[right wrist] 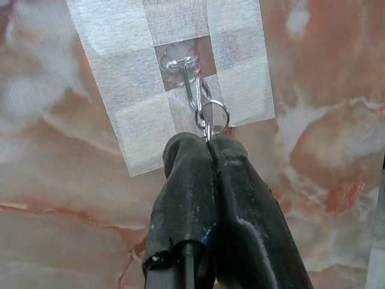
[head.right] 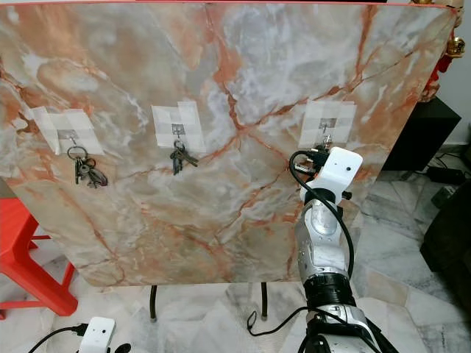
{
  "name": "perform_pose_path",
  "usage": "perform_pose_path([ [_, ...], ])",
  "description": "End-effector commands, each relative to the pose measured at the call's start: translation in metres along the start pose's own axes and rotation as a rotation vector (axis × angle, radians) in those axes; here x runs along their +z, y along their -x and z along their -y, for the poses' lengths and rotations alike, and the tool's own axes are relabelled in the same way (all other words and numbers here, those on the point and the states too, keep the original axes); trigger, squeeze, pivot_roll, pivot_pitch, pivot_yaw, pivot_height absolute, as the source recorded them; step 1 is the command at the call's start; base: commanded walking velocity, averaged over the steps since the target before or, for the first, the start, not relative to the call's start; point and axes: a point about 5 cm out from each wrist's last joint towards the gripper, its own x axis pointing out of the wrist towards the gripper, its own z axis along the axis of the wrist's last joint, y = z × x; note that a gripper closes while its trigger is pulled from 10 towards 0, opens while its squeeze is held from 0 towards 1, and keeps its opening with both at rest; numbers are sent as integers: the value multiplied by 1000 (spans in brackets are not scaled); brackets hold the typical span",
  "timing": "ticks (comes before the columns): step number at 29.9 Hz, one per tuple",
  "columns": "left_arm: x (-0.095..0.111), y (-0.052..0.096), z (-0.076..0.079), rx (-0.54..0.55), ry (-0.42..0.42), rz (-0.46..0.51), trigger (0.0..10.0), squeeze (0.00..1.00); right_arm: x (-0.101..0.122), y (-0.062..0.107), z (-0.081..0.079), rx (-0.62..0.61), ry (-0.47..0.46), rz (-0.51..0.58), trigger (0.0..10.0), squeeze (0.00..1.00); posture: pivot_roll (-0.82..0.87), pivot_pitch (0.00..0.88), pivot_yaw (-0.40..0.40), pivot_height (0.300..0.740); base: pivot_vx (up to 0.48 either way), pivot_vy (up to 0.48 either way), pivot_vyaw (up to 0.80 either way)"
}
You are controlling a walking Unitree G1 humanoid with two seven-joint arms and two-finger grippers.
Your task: Hang keys on a hook
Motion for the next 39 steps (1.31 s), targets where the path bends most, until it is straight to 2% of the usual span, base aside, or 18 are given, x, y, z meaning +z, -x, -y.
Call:
perform_pose_path([
  [1, 0, 0, 0, -8, -27, -2, 10000, 0, 9, -2, -3, 12, -2, 32, 10000, 0, 10, 7, -8, 740, 0, 0, 0],
  [26, 4, -1, 0, -15, -53, 13, 10000, 0, 14, -9, -8, 33, -3, 37, 10000, 0, 13, 10, -8, 740, 0, 0, 0],
  [39, 5, -2, 1, -20, -66, 15, 10000, 0, 8, -11, -6, 24, 10, -16, 10000, 0, 17, 11, -6, 740, 0, 0, 0],
])
